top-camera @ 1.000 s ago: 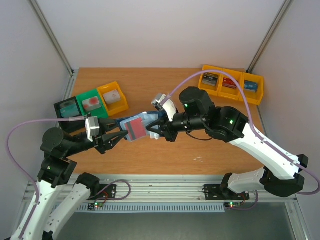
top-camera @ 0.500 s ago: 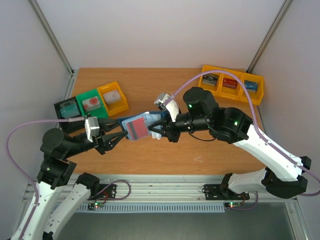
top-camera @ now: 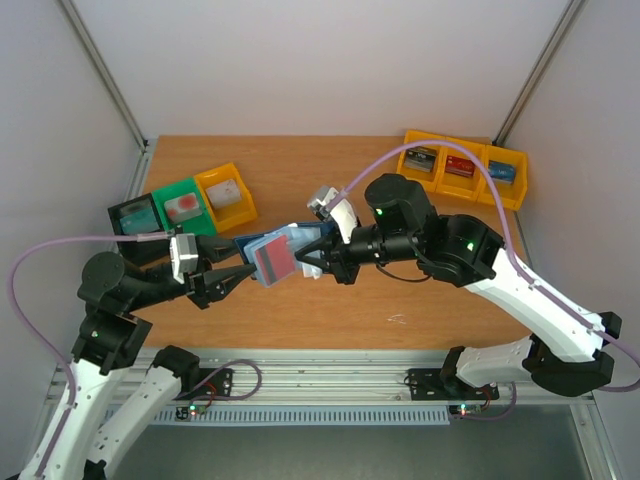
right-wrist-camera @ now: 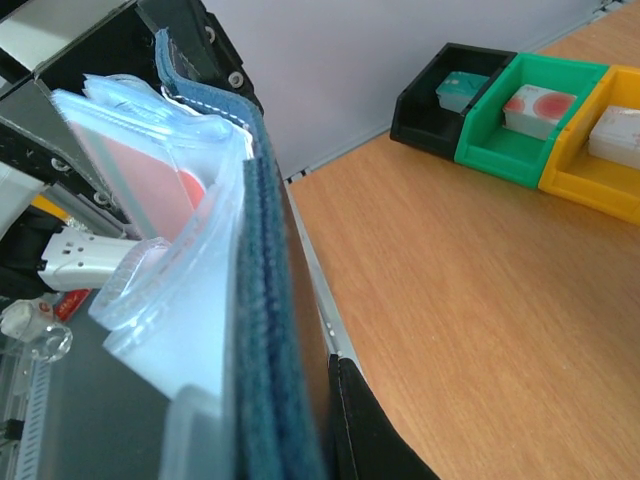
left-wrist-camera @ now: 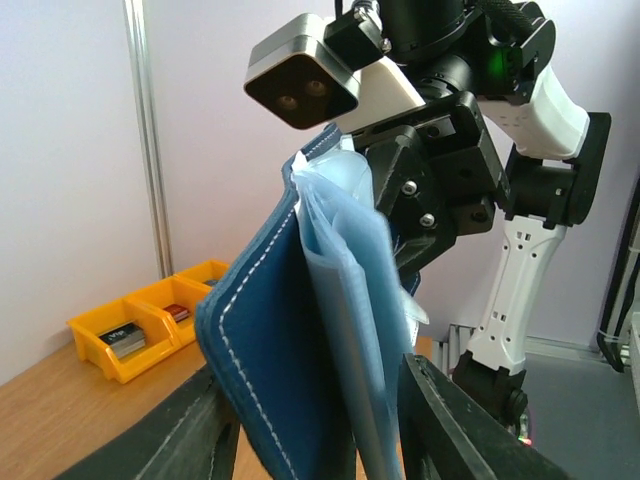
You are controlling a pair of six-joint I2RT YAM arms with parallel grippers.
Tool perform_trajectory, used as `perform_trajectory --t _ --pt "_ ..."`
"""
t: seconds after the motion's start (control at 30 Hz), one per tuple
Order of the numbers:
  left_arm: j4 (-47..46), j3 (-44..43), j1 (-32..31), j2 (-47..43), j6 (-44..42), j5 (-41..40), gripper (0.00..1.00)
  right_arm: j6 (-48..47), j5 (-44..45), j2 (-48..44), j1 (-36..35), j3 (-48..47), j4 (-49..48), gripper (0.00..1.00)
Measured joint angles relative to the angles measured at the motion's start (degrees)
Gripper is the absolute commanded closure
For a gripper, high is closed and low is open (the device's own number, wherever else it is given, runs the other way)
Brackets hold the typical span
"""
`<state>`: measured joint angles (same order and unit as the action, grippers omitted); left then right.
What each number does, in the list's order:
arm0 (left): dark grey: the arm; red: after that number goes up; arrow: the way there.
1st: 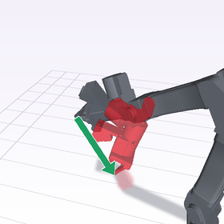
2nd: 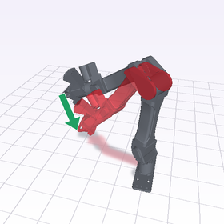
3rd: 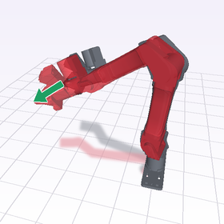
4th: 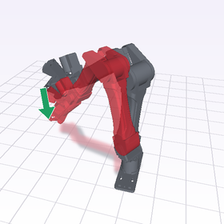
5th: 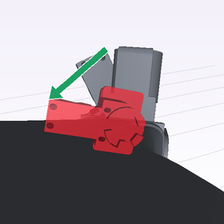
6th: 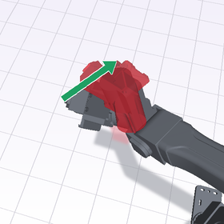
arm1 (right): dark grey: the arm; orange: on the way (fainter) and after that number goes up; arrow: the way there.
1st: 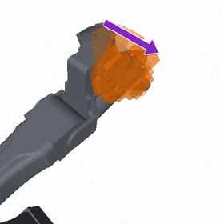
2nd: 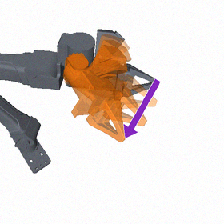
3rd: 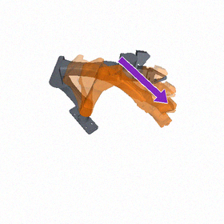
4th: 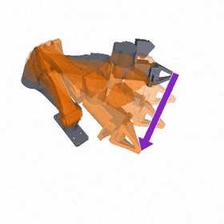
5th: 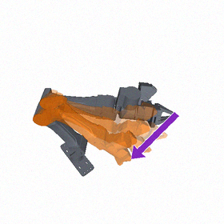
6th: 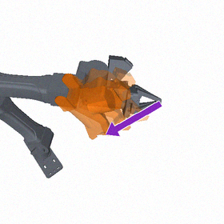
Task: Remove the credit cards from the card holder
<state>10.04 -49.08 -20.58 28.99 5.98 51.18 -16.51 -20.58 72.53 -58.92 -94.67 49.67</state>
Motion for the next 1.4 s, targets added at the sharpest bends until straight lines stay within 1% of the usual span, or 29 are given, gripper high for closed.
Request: perform_trajectory --t 0.37,0.43,0.47,0.5,0.57,0.6,0.63,0.67,0.73,0.8,0.87,0.93,1.0,1.07,1.27,1.33,1.37,1.4 --pt "-0.42 -0.02 0.00 1.75 2.58 0.68 0.60 0.22 -1.75 3.28 0.00 -0.63 -0.79 0.99" --pt "-0.31 -0.02 0.00 1.77 2.56 0.39 0.63 0.28 -2.16 3.67 0.00 -0.70 -0.90 0.96" --pt "-0.22 0.00 0.00 1.77 2.56 0.22 0.68 0.44 -2.43 3.91 0.00 -0.72 -1.16 0.93" --pt "-0.09 -0.02 0.00 1.77 2.51 -0.02 0.75 0.63 -2.75 4.22 0.00 -0.76 -1.60 0.90" --pt "0.31 0.00 0.00 1.84 2.25 -0.46 0.95 1.18 -3.87 5.25 0.00 -0.94 -2.71 0.81" --pt "0.59 0.00 0.00 1.86 2.36 -0.59 0.99 1.51 -4.48 5.84 0.04 -1.09 -3.23 0.73" --pt "0.92 0.00 0.00 1.90 2.23 -0.79 1.00 1.55 -5.33 6.69 0.07 -1.31 -3.91 0.61" --pt "1.46 0.02 0.00 1.92 2.27 -1.11 1.00 1.86 -5.84 7.48 0.15 -1.44 -4.59 0.51" --pt "2.91 -0.02 0.28 1.92 2.01 -2.69 1.00 2.40 -6.32 8.22 0.44 -1.36 -5.70 0.37" --pt "5.20 -0.35 0.31 2.01 1.05 -4.94 1.00 1.92 -5.81 7.96 0.72 0.02 -7.06 0.33" --pt "9.35 -1.64 0.31 2.21 -0.96 -8.96 1.00 2.25 -4.76 6.95 1.25 2.25 -7.80 0.27" --pt "12.09 -2.64 0.31 2.23 -3.26 -12.31 1.00 2.36 -3.04 5.99 2.12 4.11 -7.93 0.16" --pt "14.01 -3.37 0.31 2.23 -4.94 -14.53 1.00 2.10 -1.53 5.09 2.91 5.51 -7.58 0.15" --pt "14.47 -3.45 0.31 2.23 -4.92 -15.08 1.00 1.49 -0.28 4.61 3.15 5.75 -6.99 0.15" --pt "14.47 -3.45 0.31 2.25 0.00 -15.15 1.00 -1.99 0.83 1.62 2.86 7.69 -7.23 0.15" --pt "14.12 -3.45 0.31 2.38 1.60 -14.95 1.00 -3.26 0.79 -0.31 2.86 9.07 -7.23 0.19" --pt "13.88 -3.45 0.31 2.47 2.27 -14.86 1.00 -3.76 0.83 -1.05 2.82 9.35 -7.21 0.22" --pt "13.70 -3.43 0.31 2.51 2.80 -14.75 1.00 -4.28 1.07 -2.10 2.75 9.64 -7.23 0.28"
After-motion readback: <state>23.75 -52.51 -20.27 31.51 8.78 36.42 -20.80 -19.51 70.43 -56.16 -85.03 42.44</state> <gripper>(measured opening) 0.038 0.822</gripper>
